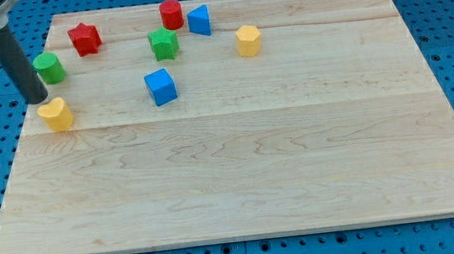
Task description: Place yellow heart horizontally right to blue triangle
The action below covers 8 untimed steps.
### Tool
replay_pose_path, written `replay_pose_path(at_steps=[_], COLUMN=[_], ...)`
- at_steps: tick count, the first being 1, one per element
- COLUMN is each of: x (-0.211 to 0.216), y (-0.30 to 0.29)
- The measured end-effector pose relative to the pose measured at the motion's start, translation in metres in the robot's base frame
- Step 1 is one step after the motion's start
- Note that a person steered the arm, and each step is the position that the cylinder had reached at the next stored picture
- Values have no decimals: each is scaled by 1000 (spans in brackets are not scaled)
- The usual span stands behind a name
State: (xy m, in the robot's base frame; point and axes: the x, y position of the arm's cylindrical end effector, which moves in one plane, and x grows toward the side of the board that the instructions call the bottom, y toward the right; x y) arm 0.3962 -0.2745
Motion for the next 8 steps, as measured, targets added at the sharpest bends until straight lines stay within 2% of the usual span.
replay_pose_path(at_steps=[1, 2, 3, 4, 5, 6, 7, 8], x=[51, 60, 67, 67, 67, 51, 40, 45], y=[41, 145, 219, 160, 53, 36, 80, 156])
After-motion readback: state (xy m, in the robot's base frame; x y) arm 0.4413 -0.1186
